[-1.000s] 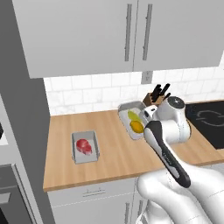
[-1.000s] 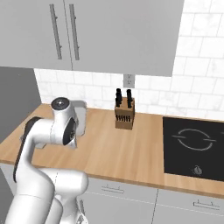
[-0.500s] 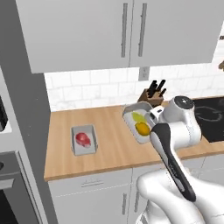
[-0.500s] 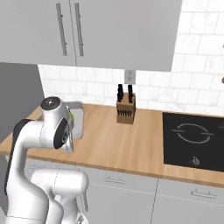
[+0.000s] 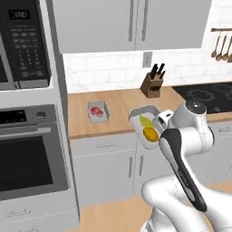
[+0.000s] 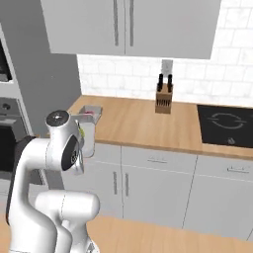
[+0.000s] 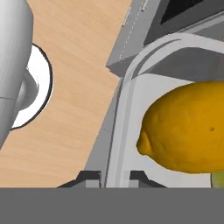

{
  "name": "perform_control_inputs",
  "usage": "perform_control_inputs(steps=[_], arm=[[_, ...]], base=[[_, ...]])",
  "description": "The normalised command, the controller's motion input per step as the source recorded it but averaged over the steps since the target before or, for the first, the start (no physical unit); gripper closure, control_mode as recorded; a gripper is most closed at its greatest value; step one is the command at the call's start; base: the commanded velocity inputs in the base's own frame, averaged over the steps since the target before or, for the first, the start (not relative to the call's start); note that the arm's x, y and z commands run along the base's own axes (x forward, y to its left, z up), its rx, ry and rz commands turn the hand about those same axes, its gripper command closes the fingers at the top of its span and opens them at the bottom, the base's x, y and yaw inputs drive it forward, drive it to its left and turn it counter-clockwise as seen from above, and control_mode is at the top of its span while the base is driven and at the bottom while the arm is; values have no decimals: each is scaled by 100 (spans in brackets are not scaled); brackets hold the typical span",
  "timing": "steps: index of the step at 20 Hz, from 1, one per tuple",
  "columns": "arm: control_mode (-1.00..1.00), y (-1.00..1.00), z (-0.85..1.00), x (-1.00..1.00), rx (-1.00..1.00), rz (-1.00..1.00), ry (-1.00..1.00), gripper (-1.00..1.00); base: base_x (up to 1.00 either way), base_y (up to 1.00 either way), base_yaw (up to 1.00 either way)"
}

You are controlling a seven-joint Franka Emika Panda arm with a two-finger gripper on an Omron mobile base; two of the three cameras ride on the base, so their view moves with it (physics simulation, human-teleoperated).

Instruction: Take the meat container that has the steak and place it on the second highest rack of the freezer. Then take the vegetable container that has the lemon wedge and lemon and place it on the highest rack of the freezer.

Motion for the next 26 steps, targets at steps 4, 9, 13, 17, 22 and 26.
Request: perform_control_inputs(steps=[4, 9, 13, 17, 22, 26], arm=[[100, 0, 0, 0, 0, 0, 0, 100], [100, 0, 0, 0, 0, 0, 0, 100], [100, 0, 0, 0, 0, 0, 0, 100], [100, 0, 0, 0, 0, 0, 0, 100], [100, 0, 0, 0, 0, 0, 0, 100], [100, 0, 0, 0, 0, 0, 0, 100]], base=[[-52, 100, 0], [0, 100, 0], [-6, 100, 0], [-14, 100, 0], [-16, 100, 0], [-15, 100, 0]])
